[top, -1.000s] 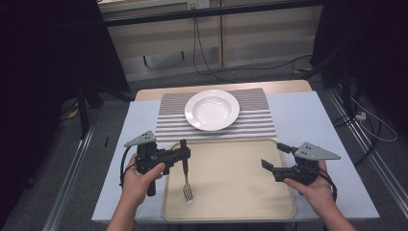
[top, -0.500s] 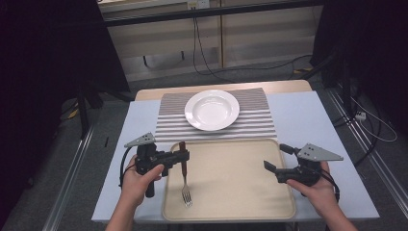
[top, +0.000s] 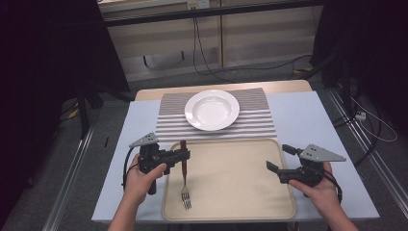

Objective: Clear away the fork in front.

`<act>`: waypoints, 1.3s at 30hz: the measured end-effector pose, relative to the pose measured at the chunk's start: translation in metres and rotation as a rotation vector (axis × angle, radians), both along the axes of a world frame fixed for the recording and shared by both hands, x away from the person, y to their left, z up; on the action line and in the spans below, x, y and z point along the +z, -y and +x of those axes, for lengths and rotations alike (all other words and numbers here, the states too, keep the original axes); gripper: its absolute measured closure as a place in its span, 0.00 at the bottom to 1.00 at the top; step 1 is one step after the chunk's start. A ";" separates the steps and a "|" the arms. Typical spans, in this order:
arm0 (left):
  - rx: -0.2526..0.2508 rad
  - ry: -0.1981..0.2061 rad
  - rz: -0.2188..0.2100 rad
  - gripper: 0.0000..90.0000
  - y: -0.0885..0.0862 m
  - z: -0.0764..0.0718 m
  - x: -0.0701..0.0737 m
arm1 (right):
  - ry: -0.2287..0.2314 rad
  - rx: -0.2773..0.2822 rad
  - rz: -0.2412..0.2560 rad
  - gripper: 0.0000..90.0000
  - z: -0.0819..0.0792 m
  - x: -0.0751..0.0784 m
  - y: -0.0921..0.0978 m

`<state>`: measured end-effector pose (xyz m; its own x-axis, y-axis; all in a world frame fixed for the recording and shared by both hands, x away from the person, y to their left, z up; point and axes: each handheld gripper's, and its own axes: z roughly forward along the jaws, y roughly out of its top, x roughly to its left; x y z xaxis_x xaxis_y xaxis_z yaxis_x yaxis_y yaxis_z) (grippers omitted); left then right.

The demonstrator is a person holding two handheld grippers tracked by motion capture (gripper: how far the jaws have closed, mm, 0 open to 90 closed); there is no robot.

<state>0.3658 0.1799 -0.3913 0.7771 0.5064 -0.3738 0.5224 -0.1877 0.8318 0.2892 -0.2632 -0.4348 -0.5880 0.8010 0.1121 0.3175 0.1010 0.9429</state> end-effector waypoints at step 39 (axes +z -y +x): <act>0.074 -0.013 0.128 0.69 -0.011 0.015 -0.055 | -0.014 -0.003 0.000 0.15 -0.001 -0.003 0.004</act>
